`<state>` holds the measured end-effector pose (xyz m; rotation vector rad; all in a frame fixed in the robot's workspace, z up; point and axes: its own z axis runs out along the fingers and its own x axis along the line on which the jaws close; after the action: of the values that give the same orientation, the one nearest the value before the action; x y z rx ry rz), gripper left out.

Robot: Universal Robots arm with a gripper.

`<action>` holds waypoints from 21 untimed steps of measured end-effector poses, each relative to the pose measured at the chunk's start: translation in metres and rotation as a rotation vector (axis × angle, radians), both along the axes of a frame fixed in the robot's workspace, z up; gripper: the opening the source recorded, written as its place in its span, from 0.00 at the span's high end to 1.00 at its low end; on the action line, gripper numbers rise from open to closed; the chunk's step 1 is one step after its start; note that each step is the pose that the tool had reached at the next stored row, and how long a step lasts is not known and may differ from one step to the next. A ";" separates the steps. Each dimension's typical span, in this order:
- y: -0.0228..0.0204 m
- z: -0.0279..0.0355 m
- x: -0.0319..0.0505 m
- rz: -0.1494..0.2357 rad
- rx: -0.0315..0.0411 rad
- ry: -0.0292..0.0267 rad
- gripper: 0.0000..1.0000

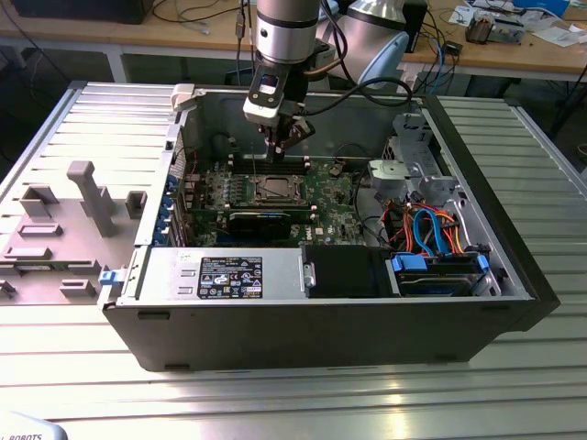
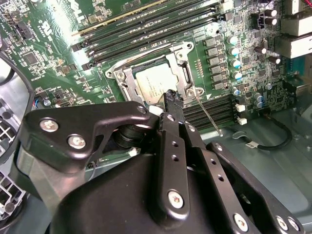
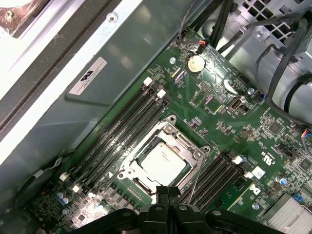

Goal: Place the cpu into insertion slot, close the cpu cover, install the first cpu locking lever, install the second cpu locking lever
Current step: 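Install the first cpu locking lever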

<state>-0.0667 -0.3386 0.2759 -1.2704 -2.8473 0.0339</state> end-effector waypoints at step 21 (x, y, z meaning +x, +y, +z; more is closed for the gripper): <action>0.0000 0.0000 0.0000 0.020 0.0000 0.0000 0.89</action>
<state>-0.0667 -0.3386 0.2759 -1.2424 -2.8598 0.0342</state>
